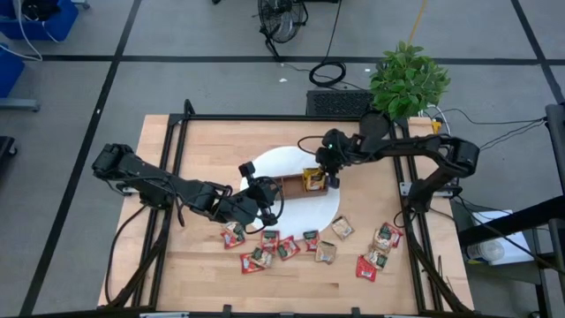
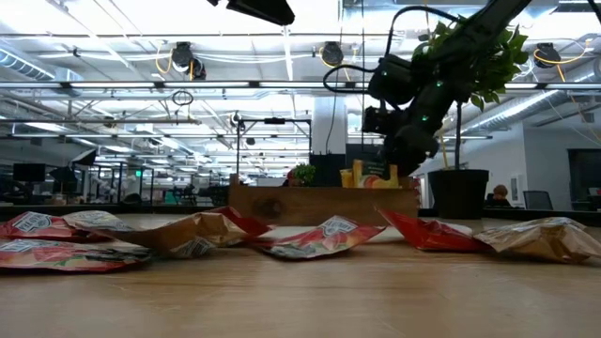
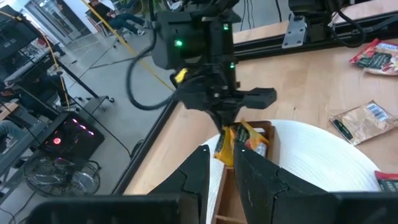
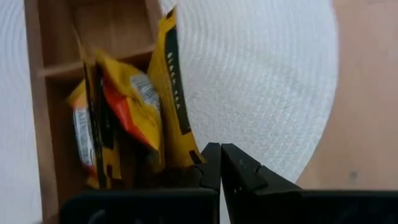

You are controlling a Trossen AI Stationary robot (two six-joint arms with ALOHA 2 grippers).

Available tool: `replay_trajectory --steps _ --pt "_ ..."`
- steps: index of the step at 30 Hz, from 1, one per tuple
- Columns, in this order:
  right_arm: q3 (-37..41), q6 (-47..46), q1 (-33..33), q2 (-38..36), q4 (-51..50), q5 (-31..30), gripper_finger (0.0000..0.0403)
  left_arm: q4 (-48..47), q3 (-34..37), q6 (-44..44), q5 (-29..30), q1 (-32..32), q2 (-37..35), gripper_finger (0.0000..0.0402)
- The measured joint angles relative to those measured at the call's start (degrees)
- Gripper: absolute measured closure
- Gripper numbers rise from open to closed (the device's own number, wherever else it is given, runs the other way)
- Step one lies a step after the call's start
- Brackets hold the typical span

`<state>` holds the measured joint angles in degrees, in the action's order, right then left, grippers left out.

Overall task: Pick & Place Tea
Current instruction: Adjust the wooden organizer, then put the brown tea bag into the middle section of the wooden organizer

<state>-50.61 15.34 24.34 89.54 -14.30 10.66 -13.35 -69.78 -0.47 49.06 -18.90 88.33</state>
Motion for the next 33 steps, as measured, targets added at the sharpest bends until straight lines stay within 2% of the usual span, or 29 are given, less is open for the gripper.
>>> replay_trajectory --steps 4,10,15,19,26,33 --pt "0.04 -0.95 -1.57 -0.29 -1.02 -1.35 0.0403 0.08 0.00 0.02 0.04 0.00 0.00 0.0323" --pt "0.04 -0.30 -3.83 -0.31 1.23 -13.04 0.0403 0.10 0.00 0.13 0.04 0.00 0.00 0.0323" --pt "0.04 0.36 -4.98 -4.30 2.42 -18.30 0.0403 0.12 0.00 0.17 0.04 0.00 0.00 0.0323" --pt "0.07 -0.85 -6.56 -13.08 1.24 -18.38 0.0403 0.18 0.00 0.30 0.03 0.00 0.00 0.0323" --pt "0.19 -5.99 -11.59 -34.86 -5.88 -18.16 0.0403 -0.03 0.00 0.04 0.02 0.00 0.00 0.0323" --pt "7.65 -10.33 -17.23 -51.46 -5.83 -18.11 0.0403 0.03 0.00 -0.79 -0.02 -0.16 0.00 0.0323"
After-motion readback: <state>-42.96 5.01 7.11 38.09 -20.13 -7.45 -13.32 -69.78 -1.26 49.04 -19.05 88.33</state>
